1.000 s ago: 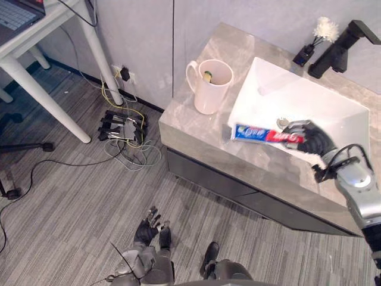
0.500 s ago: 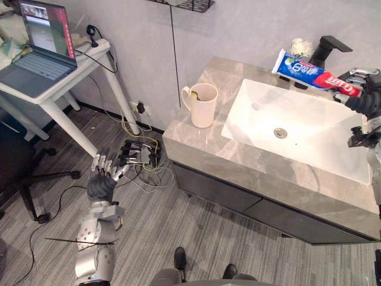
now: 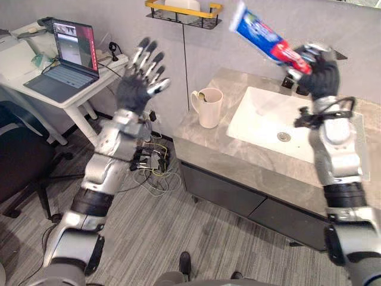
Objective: Organize washtable
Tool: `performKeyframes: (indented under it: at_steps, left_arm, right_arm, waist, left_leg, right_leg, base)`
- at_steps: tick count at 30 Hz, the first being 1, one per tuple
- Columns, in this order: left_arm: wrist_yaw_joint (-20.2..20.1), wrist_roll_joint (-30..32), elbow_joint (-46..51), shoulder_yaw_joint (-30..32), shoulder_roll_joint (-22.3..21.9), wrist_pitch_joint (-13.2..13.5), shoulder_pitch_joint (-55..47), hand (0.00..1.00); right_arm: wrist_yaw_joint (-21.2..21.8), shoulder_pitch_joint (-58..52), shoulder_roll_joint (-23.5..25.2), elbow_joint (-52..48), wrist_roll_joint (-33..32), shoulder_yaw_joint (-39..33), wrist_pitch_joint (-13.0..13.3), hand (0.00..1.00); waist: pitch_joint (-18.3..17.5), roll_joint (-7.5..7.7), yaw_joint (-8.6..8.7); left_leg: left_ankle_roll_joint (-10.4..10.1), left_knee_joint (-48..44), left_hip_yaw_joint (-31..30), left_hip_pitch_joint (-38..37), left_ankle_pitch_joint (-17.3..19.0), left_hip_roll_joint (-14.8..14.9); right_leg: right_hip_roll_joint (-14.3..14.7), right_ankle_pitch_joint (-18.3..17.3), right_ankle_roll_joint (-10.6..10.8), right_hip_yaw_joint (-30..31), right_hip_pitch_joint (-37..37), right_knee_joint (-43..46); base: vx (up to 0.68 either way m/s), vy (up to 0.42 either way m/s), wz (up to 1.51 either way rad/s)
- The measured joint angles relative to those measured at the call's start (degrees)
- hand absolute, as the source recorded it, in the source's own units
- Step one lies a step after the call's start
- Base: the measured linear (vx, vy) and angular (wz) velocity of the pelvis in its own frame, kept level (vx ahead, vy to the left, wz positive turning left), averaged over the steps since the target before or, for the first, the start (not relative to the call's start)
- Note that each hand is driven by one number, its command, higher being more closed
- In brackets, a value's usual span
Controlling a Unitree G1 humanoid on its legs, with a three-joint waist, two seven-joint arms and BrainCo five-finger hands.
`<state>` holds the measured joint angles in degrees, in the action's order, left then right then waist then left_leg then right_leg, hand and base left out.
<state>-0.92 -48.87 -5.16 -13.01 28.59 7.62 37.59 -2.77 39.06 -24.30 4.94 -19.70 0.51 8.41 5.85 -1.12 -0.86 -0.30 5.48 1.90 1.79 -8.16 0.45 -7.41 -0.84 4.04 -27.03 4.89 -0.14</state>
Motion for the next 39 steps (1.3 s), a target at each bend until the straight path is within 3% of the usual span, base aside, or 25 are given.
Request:
performKeyframes:
  at_steps: [6,11,26,39]
  left_arm:
    - [2.6,-0.4,-4.4,-3.4,-5.4,-1.1,4.2,0.00]
    - [3.5,-1.2,-4.7,-5.2,-6.5,-2.2,5.0,0.00]
    - [3.0,-2.6,-10.3,-7.7,-7.7,-3.4,6.5,0.00]
    - [0.8,-4.6,-6.1,-7.1,-6.3,-4.6,6.1,0.00]
  right_arm:
    - [-2.5,2.0,11.7,-2.5,0.2,5.7,0.0,1.00]
    - [-2.5,2.0,14.1,-2.5,1.8,7.4,-0.2,1.00]
    - [-2.2,-3.5,12.6,-2.4,2.5,8.9,-2.4,1.00]
    - [-3.5,-4.5,12.5,-1.3,4.0,2.0,-2.5,1.00]
  waist:
    - [0.0,-0.02,-0.03]
    - [0.0,-0.03,0.04]
    - [-0.3,-0.05,-0.08]
    - [-0.5,-0.24,-0.01]
  left_leg:
    - [-0.1,0.0,-0.3,0.0,-0.3,0.0]
    - [0.2,0.0,-0.4,0.0,-0.6,0.0]
    - [-0.1,0.3,-1.6,1.6,-0.9,0.6]
    - [-0.2,0.0,-1.4,1.2,-1.0,0.5]
  right_leg:
    - [0.3,0.0,-0.1,-0.3,0.1,-0.1]
    - [0.3,0.2,-0.2,-0.4,0.1,-0.1]
    - [1.5,1.9,-0.7,-1.3,0.5,-3.3]
    - [1.5,1.9,-0.7,-1.6,1.1,-3.7]
  base:
    - [0.01,-0.009,0.02]
    - [0.00,0.000,0.00]
    - [-0.01,-0.004,0.03]
    - [0.02,-0.004,0.01]
